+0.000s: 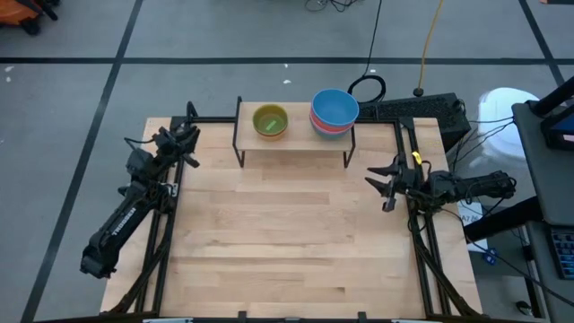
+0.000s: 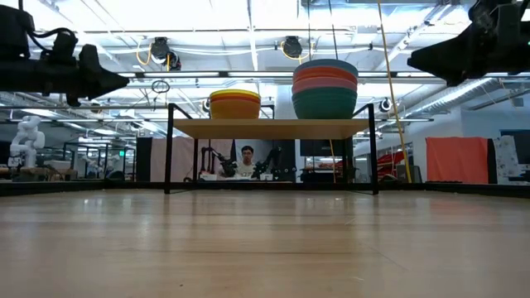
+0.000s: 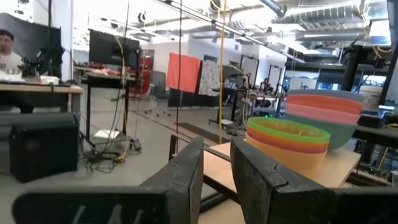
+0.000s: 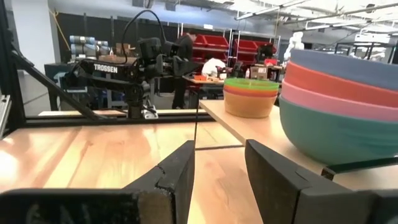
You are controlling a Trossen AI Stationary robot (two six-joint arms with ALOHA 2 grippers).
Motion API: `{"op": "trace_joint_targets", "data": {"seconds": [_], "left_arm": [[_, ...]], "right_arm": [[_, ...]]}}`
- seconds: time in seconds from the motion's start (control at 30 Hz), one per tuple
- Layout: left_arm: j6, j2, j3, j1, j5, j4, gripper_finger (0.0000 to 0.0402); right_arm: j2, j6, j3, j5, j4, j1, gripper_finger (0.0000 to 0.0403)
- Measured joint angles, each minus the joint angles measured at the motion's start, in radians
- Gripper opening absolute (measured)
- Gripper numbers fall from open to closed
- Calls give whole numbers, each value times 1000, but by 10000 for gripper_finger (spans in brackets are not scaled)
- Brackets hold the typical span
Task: Place and stack bowls onto a shelf
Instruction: Return to Home Position
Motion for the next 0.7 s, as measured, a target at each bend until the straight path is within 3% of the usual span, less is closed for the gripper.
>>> {"op": "trace_joint_targets", "data": {"seconds": [0.33,0.7], "left_arm": [[74,0,0,0,0,-17,86],[79,0,1,0,-1,-169,86]], "right_arm": [[1,-1,-27,0,-53,0,134],[9,21,-118,0,71,0,134]]}}
